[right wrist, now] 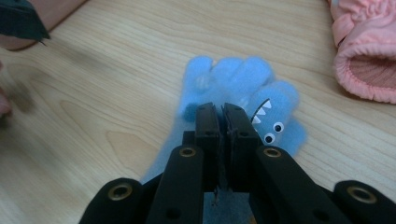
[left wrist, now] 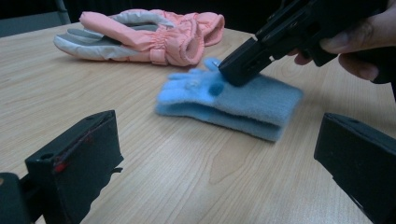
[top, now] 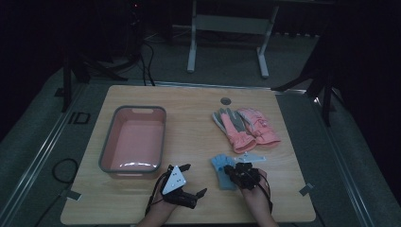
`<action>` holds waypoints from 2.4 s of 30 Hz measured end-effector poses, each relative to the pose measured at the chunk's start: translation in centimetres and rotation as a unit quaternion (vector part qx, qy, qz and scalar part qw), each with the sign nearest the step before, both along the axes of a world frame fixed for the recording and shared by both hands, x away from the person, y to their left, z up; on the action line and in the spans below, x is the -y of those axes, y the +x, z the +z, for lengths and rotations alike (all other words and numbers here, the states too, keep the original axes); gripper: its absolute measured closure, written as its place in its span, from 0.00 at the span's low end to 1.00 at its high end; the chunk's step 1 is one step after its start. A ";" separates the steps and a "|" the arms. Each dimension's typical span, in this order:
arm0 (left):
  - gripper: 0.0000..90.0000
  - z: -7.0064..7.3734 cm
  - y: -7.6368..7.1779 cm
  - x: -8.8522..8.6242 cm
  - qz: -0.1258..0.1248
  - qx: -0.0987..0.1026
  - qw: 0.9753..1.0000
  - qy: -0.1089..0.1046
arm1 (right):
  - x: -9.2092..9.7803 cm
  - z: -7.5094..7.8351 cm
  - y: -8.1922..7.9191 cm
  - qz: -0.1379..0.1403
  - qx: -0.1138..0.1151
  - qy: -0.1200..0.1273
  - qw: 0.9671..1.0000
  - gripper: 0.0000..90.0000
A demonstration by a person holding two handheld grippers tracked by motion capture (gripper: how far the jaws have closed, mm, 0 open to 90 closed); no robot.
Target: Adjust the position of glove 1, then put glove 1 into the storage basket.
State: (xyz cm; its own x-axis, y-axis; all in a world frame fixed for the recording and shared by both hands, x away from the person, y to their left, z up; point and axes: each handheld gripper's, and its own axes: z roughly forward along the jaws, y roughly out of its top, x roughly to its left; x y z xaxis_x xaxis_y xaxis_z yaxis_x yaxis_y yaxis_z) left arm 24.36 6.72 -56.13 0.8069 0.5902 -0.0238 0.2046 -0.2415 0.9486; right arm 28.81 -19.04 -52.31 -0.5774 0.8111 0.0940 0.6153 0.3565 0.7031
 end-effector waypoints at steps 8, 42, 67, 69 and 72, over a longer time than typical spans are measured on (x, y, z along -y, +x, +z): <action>0.01 0.0 0.0 0.0 0.000 0.000 1.000 0.000 | 0.2 -1.5 0.6 0.003 -0.021 -0.006 1.000 0.92; 0.01 0.7 -0.1 0.8 -0.016 -0.011 1.000 0.018 | 5.3 2.2 2.8 0.102 0.007 0.045 0.994 0.15; 0.29 1.7 2.2 8.2 -0.183 0.013 0.971 0.154 | 3.8 -1.0 5.3 0.073 -0.055 0.062 0.994 0.39; 0.33 1.5 2.4 8.5 -0.186 0.024 0.967 0.173 | 3.3 -1.6 5.4 0.068 -0.055 0.050 0.995 0.37; 0.36 1.3 2.7 8.8 -0.199 0.026 0.961 0.192 | 2.8 -2.2 5.3 0.069 -0.051 0.034 0.996 0.36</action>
State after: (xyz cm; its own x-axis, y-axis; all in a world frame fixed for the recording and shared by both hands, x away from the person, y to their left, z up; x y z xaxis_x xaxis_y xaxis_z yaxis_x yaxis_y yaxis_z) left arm 27.02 -2.12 -54.84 0.9647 0.1920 0.1802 -0.0213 -0.6252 0.7801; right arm 34.14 -21.82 -54.46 -0.6682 0.7138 0.2099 0.6327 0.3967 0.6650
